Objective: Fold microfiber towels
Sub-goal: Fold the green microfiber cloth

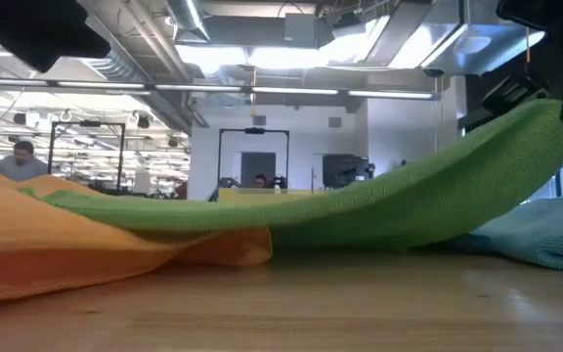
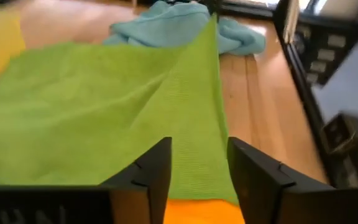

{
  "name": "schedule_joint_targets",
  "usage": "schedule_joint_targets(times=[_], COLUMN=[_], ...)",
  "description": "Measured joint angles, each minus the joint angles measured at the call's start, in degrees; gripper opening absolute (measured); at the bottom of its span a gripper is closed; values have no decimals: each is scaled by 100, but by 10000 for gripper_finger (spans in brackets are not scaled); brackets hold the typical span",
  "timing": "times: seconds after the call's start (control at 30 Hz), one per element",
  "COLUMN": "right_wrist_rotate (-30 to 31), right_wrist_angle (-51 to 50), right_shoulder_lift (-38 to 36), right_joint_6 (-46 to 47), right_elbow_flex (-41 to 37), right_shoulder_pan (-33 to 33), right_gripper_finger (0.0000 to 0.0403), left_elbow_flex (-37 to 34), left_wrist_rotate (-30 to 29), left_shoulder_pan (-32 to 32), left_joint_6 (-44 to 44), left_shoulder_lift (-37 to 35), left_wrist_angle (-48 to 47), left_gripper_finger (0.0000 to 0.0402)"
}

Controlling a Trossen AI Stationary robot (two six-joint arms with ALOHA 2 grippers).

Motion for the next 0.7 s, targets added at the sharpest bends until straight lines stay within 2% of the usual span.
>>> schedule_joint_targets(times=[0.17,0.27,0.37,0.53,0.6,0.7], right_wrist_rotate=[9,17,29,-56,-93,-118], right_wrist_angle=[6,12,24,-9,-22,-17], right_shoulder_lift=[0,0,0,-54,-91,-103], right_joint_6=[2,11,28,156,157,132], right_elbow_flex=[2,2,7,9,11,11], right_shoulder_pan=[-2,-4,-42,-193,-212,-220], right_gripper_finger=[0,0,2,4,4,4], left_elbow_flex=[5,241,716,1779,2105,2379], left_wrist_rotate=[597,789,799,857,1025,1318], left_shoulder_pan=[55,197,322,490,539,570], left_joint_6=[1217,1774,2486,3145,3369,3891], left_shoulder_lift=[250,666,1084,1540,1684,1902], left_wrist_angle=[-81,-254,-866,-2847,-3212,-3250], left_gripper_finger=[166,167,166,168,168,168])
